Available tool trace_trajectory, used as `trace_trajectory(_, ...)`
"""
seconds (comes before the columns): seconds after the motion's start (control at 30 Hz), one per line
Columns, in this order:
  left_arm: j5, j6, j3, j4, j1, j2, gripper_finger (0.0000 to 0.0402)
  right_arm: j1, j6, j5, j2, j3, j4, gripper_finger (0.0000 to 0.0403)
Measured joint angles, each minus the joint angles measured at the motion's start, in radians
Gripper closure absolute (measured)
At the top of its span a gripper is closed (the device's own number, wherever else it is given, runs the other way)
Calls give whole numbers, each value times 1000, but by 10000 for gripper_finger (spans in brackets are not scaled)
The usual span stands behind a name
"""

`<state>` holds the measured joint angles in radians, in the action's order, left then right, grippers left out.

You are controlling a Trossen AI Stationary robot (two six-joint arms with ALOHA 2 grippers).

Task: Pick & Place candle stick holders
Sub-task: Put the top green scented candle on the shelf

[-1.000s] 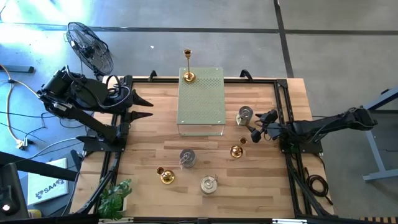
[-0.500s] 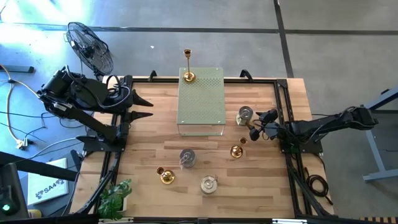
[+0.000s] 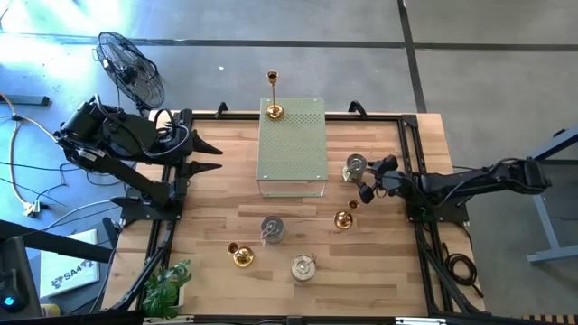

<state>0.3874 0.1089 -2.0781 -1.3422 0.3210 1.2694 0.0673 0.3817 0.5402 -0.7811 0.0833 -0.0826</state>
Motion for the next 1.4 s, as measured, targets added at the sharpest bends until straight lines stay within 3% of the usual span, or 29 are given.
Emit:
trace_trajectory(0.33, 0, -10, 0, 0, 0, 0, 270, 64, 3, -130, -81, 0, -63, 6)
trace_trajectory(1.4, -2, 0, 0, -21, 0, 3, 270, 132, -51, -219, -262, 1, -312, 8)
